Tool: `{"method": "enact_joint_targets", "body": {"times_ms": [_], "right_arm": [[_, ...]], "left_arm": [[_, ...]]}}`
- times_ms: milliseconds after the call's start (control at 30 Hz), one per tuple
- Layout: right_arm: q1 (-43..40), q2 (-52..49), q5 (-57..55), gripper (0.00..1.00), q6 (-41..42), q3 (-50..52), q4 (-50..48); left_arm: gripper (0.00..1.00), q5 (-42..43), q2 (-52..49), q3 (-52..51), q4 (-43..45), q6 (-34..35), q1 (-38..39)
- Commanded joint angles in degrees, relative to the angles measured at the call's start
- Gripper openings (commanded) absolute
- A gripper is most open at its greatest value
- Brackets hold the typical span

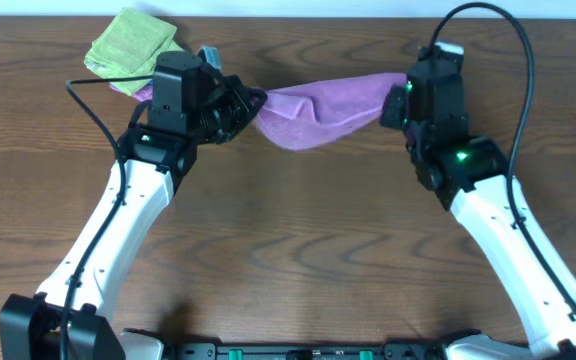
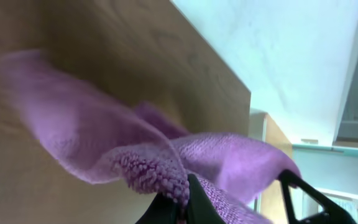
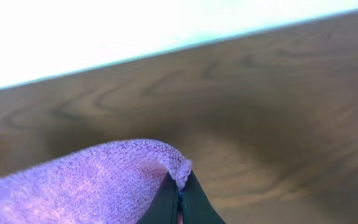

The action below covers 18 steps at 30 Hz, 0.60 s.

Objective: Fold the cloth
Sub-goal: 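Pull the cloth apart with both grippers to spread it open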

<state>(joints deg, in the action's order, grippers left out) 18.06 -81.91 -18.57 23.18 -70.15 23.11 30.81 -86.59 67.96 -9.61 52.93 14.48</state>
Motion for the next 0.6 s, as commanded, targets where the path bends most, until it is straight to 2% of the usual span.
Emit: {"method": "enact_joint_targets", "body": {"times_ms": [0, 167, 300, 400, 567], "right_arm": [[-0.52, 0.35, -1.75, 0.02, -2.99, -2.27, -2.1], [-0.52, 0.13, -2.71, 0.02, -5.05, -2.27, -3.8], [-0.52, 0.15, -4.15, 0.01, -5.7, -2.27, 0.7], [-0.39, 0.26, -2.95, 0.01, -5.6, -2.27, 11.23], [-0.31, 0.26, 3.74, 0.02, -2.16, -2.27, 25.24]], "left_arm": [[0.06, -3.17, -0.35, 0.94, 0.5, 1.11, -0.46], [0.06, -4.2, -0.35, 0.94, 0.87, 1.09, -0.66], [0.06, -2.58, -0.35, 0.94, -0.79, -1.9, -0.7], [0.06, -1.14, -0.35, 0.94, -10.47, -6.97, -0.72], [0.06, -1.16, -0.35, 0.92, -21.57, -12.0, -0.72]]}}
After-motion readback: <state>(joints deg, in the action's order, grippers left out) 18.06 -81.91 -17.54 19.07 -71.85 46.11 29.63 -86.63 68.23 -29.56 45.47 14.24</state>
